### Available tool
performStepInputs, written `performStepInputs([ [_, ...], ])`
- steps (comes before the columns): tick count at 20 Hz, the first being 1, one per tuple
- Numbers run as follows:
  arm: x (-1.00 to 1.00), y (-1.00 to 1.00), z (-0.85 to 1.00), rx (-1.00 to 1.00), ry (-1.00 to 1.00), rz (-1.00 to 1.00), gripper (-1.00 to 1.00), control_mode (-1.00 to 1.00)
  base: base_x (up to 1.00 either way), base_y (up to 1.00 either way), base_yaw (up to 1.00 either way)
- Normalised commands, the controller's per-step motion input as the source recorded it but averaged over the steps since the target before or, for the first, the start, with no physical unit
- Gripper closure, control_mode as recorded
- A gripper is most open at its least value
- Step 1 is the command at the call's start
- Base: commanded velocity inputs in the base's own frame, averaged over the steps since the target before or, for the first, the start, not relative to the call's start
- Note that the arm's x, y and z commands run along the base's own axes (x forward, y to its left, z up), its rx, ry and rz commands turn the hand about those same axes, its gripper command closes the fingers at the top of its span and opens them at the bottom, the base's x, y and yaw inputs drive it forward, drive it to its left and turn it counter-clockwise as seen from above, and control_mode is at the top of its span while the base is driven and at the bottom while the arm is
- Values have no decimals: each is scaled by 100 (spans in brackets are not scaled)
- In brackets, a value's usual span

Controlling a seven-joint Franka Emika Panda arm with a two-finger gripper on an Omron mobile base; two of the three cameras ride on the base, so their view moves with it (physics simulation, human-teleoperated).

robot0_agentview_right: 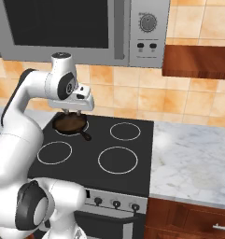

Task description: Pick the croissant and place it on the pan. Then turn on the stove to warm the croissant.

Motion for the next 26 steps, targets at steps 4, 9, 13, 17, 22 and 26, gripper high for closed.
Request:
performStepInputs([
  [4, 0, 4, -2, 0, 0, 0, -100, -100, 0, 0, 0],
  [9, -11, 17, -11, 0, 0, 0, -100, -100, 0, 0, 0],
  [13, -16, 23, -11, 0, 0, 0, -100, -100, 0, 0, 0],
  [17, -16, 30, -8, 0, 0, 0, -100, -100, 0, 0, 0],
  [22, -9, 42, -12, 0, 0, 0, -100, -100, 0, 0, 0],
  [26, 0, 46, -10, 0, 0, 0, -100, -100, 0, 0, 0],
])
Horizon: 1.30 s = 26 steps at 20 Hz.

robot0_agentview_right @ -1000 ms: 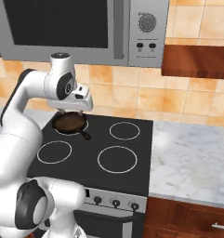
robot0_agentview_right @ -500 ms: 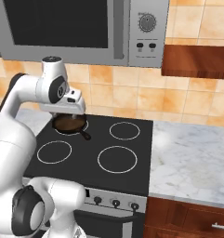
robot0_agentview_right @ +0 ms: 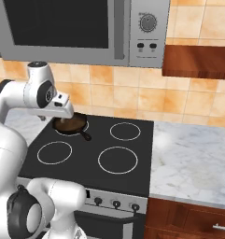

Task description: Pick the croissant and place it on the pan. Then turn on the stove to warm the croissant.

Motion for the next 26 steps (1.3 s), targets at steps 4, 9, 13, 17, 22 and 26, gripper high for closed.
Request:
performStepInputs([
  [4, 0, 44, -11, 0, 0, 0, -100, -100, 0, 0, 0],
  [9, 0, 37, -8, 0, 0, 0, -100, -100, 0, 0, 0],
  [13, 0, 43, -15, 0, 0, 0, -100, -100, 0, 0, 0],
  [17, 0, 42, -18, 2, 0, 0, -100, -100, 0, 0, 0],
  [22, -3, 36, -15, 4, 0, 0, -100, -100, 0, 0, 0],
  [26, -8, 31, -15, 7, 0, 0, -100, -100, 0, 0, 0],
])
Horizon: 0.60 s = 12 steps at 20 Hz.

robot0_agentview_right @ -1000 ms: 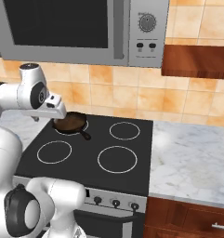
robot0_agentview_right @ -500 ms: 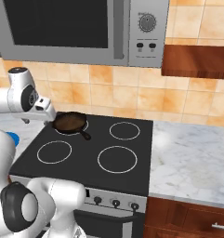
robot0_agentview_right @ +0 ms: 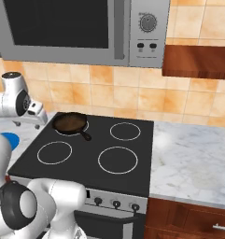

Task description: Pick the croissant and place it on the pan. Then turn on the stove to warm the croissant.

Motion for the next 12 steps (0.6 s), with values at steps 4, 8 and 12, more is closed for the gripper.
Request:
performStepInputs([
  [4, -8, 34, -15, 7, 0, 0, -100, -100, 0, 0, 0],
  [8, -4, 34, -14, 6, 0, 0, -100, -100, 0, 0, 0],
  [12, -4, 37, -19, 8, 0, 0, -100, -100, 0, 0, 0],
])
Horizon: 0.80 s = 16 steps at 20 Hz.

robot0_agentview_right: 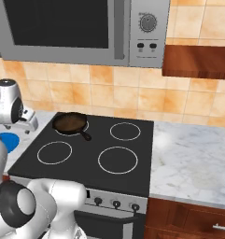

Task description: Pick the croissant and place it on the pan. Then turn on the stove to warm the croissant.

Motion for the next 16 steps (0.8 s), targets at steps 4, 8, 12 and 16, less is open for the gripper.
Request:
performStepInputs([
  [4, -3, 39, -15, 8, 0, 0, -100, -100, 0, 0, 0],
  [8, -2, 38, -12, 7, 0, 0, -100, -100, 0, 0, 0],
  [12, 0, 39, -11, 5, 0, 0, -100, -100, 0, 0, 0],
  [16, 0, 42, -9, 4, 0, 0, -100, -100, 0, 0, 0],
])
